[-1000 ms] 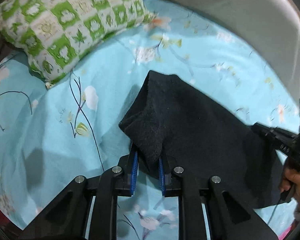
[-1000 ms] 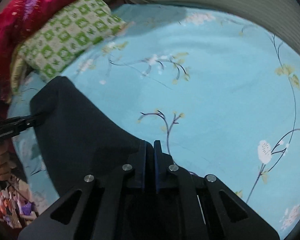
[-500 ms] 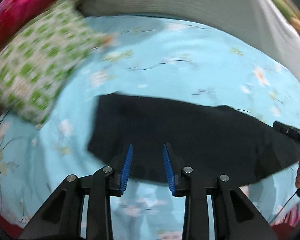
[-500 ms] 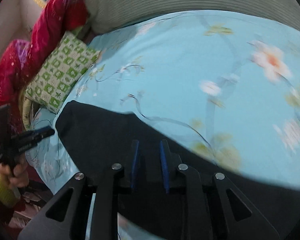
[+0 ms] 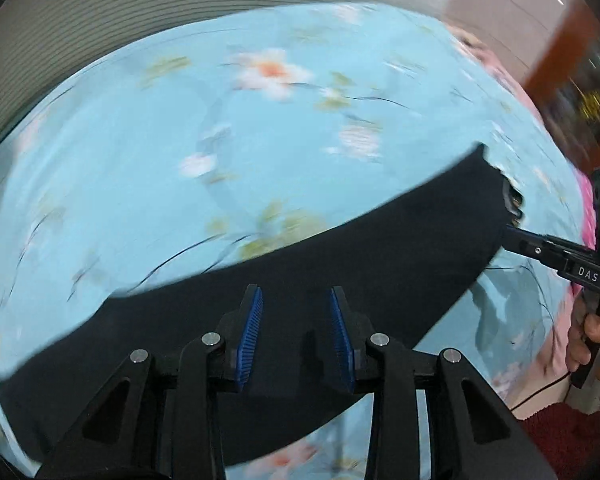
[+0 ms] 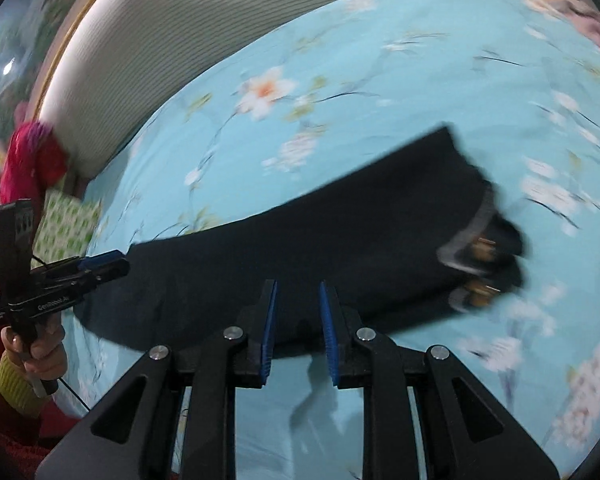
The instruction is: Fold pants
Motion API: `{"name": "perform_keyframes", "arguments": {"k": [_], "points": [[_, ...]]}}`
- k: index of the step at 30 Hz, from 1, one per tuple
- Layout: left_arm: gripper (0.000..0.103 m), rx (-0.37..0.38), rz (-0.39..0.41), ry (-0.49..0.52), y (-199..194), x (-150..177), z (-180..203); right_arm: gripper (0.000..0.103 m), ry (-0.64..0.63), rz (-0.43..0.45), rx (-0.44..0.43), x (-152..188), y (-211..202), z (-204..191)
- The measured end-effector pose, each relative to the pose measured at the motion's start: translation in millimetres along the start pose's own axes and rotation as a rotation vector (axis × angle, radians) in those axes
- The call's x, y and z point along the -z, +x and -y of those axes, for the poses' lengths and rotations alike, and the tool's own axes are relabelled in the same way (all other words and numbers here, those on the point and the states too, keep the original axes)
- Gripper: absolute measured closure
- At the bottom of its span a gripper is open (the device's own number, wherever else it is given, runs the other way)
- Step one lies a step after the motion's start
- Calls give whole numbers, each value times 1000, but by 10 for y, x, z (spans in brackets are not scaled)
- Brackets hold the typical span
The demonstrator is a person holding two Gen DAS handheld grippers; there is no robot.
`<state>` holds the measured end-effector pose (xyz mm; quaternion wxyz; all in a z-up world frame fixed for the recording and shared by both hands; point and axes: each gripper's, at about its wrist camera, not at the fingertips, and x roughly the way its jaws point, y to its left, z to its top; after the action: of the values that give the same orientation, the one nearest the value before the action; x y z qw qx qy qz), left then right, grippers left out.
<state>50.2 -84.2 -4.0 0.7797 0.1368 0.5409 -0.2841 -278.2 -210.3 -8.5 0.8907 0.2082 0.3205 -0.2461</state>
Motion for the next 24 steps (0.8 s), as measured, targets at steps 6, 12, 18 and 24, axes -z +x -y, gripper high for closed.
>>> {"name": "perform_keyframes", "arguments": {"k": [6, 12, 18, 24], "points": [[63, 65, -48, 123, 301, -443, 498, 80, 97, 55, 28, 58, -168, 323], [61, 96, -89, 196, 576, -692, 803, 80, 173, 78, 37, 38, -200, 534], [58, 120, -130, 241, 849, -882, 988, 80, 231, 84, 29, 35, -191, 661], [55, 156, -189, 249, 1165, -1049, 1098, 80, 290, 92, 3, 36, -178, 782]]}}
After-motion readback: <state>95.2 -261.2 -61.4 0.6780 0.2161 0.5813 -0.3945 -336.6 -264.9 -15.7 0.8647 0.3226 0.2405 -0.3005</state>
